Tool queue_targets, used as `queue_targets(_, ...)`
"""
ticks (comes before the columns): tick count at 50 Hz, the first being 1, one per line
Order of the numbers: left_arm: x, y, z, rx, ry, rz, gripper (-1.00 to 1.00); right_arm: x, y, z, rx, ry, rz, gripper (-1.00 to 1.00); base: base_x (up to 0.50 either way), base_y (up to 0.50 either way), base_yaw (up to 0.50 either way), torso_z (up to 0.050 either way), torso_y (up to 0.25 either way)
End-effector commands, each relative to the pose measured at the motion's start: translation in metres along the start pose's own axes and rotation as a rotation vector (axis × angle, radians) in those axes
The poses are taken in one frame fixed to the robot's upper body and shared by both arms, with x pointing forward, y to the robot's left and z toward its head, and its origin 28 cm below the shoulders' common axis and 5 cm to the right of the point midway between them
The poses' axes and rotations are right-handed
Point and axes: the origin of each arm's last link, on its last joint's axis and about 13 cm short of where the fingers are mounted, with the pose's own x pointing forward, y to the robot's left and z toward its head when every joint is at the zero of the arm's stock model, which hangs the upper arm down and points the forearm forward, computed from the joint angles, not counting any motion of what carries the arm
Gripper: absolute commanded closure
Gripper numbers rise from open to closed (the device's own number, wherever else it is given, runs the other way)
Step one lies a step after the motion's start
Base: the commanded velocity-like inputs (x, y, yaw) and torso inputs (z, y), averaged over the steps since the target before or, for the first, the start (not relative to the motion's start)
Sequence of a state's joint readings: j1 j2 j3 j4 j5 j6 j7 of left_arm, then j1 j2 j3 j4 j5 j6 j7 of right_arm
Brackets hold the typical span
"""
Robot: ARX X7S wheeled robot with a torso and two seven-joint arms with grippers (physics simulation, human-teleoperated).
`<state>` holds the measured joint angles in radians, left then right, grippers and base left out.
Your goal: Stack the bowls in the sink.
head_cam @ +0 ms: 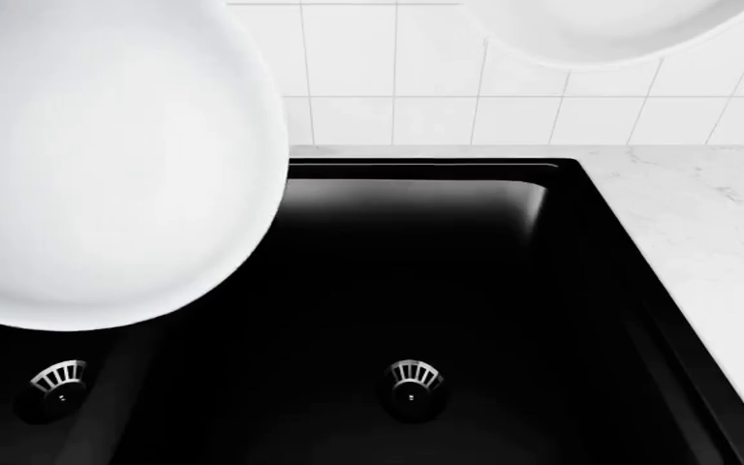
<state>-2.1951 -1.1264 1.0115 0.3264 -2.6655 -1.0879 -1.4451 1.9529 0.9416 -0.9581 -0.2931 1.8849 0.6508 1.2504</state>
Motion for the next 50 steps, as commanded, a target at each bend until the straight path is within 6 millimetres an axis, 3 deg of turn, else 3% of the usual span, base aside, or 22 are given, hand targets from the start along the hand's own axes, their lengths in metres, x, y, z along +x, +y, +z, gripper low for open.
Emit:
queue_targets(1,0.008,-0.006,-0.004,0.008,0.009,-0.016,1.0,-0.002,-0.005,0.009,0.008,-0.043,-0.043,1.0,0.0,0.0,0.0,0.0,0.0)
queue_targets(19,0.042,-0.027,-0.016,-0.023,0.029,-0.09,1.0,-0.002,-0.006,0.002,-0.003,-0.03,-0.044,1.0,0.0,0.0,0.0,0.0,0.001)
queue_targets(41,0.062,-0.038,-0.018,-0.052,0.063,-0.151,1.0,0.003,-0.005,-0.006,-0.007,-0.013,-0.041,1.0,0.0,0.0,0.0,0.0,0.0)
queue_targets(50,0.079,-0.042,-0.03,-0.079,0.096,-0.187,1.0,0.003,-0.005,-0.006,-0.008,-0.014,-0.042,1.0,0.0,0.0,0.0,0.0,0.001)
